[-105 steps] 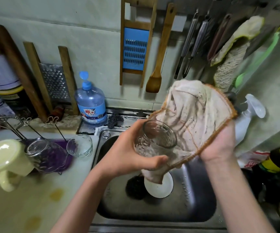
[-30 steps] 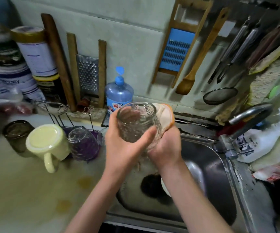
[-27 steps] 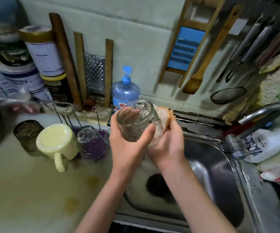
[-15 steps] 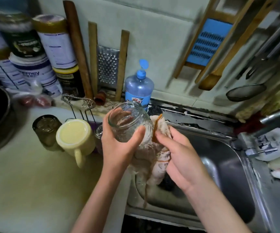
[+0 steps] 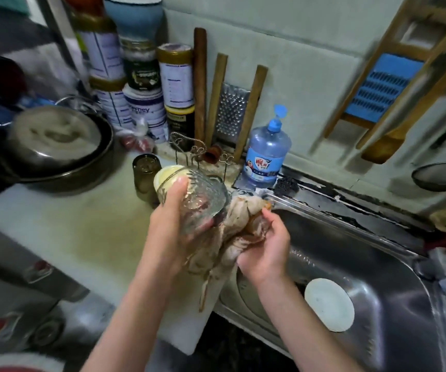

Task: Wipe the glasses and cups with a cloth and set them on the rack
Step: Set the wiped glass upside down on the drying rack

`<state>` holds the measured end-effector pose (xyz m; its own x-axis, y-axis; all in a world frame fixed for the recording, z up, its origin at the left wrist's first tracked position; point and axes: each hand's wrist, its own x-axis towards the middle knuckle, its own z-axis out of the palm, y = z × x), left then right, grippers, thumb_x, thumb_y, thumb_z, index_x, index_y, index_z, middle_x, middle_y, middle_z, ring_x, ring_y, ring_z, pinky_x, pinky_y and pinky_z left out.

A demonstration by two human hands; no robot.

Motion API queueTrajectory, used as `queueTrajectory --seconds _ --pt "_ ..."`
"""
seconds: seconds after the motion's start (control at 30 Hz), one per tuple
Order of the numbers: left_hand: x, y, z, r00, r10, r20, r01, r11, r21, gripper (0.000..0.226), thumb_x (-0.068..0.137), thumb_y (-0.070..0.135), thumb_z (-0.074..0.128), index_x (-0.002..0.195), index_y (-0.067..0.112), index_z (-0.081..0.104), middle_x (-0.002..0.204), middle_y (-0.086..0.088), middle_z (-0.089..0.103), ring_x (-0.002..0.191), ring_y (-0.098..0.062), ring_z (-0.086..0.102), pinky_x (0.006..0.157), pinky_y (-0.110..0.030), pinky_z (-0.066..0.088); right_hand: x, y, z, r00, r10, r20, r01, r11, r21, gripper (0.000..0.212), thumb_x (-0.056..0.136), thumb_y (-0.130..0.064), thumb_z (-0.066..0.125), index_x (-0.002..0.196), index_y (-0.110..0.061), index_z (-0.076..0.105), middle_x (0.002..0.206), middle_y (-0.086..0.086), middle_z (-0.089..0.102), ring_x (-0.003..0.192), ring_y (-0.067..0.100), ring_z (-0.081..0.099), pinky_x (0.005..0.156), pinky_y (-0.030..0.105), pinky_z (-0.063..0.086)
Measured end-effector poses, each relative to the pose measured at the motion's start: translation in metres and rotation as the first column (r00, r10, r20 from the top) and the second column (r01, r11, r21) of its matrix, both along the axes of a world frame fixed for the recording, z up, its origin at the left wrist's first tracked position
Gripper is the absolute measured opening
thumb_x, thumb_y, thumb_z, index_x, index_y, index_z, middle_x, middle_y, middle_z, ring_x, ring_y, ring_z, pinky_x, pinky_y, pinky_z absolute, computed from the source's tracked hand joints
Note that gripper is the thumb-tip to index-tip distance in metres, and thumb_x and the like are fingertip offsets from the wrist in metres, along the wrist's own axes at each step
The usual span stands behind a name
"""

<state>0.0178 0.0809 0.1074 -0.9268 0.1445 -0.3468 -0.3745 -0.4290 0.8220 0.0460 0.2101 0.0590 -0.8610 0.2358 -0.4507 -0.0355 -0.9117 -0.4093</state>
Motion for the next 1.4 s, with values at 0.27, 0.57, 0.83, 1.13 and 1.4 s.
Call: queueTrajectory --seconds 0.27,0.57,0.83,1.13,1.4 --pt "0.045 -0.030 0.002 0.941 -0.019 0.337 -0.069 0.967 0.246 0.064 0.083 0.058 0.060 0.123 0.008 0.063 0.115 -0.021 0.069 0.113 -0.039 0.063 0.070 -0.045 0.060 -0.002 -0.046 -0.052 0.960 0.278 0.046 -0.281 0.945 0.169 0.032 0.100 -0.021 0.042 0.122 -0.001 0.055 0.114 0.019 0.064 0.107 0.029 0.064 0.087 0.033 0.055" --pt "0.055 -0.043 -0.009 0.920 -0.028 0.391 -0.113 0.936 0.334 0.062 0.077 0.055 0.065 0.108 0.002 0.065 0.119 -0.028 0.065 0.112 -0.044 0.061 0.068 -0.050 0.060 0.007 -0.038 -0.064 0.702 0.563 0.436 -0.601 0.140 0.787 0.026 0.096 -0.022 0.053 0.116 -0.011 0.066 0.112 0.009 0.070 0.107 0.024 0.064 0.099 0.046 0.049" --pt "0.022 -0.037 -0.010 0.952 -0.172 0.252 0.077 0.935 0.347 0.069 0.091 0.058 0.047 0.093 -0.004 0.076 0.106 -0.027 0.070 0.077 -0.038 0.072 0.070 -0.043 0.058 0.012 0.000 0.034 0.799 0.585 0.137 -0.263 0.135 0.955 0.026 0.099 -0.029 0.049 0.124 -0.028 0.057 0.099 -0.006 0.064 0.089 0.002 0.065 0.085 0.026 0.054" --pt "-0.053 -0.052 0.001 0.823 -0.556 0.112 0.550 0.831 0.081 0.097 0.086 0.077 0.011 0.093 0.009 0.079 0.098 -0.028 0.070 0.068 -0.028 0.070 0.055 -0.030 0.058 -0.038 0.005 0.052 0.831 0.516 0.209 -0.265 0.037 0.963 0.056 0.066 -0.074 0.066 0.085 -0.021 0.064 0.076 0.016 0.066 0.074 0.016 0.059 0.080 0.052 0.051" --pt "-0.116 -0.053 0.001 0.691 -0.722 0.037 0.719 0.680 -0.147 0.082 0.081 0.078 0.009 0.113 0.022 0.059 0.092 -0.028 0.071 0.070 -0.030 0.069 0.056 -0.029 0.055 -0.072 0.010 0.062 0.898 0.382 0.220 -0.248 0.027 0.968 0.049 0.075 -0.063 0.063 0.070 -0.014 0.062 0.065 0.002 0.064 0.067 0.012 0.060 0.067 0.024 0.045"
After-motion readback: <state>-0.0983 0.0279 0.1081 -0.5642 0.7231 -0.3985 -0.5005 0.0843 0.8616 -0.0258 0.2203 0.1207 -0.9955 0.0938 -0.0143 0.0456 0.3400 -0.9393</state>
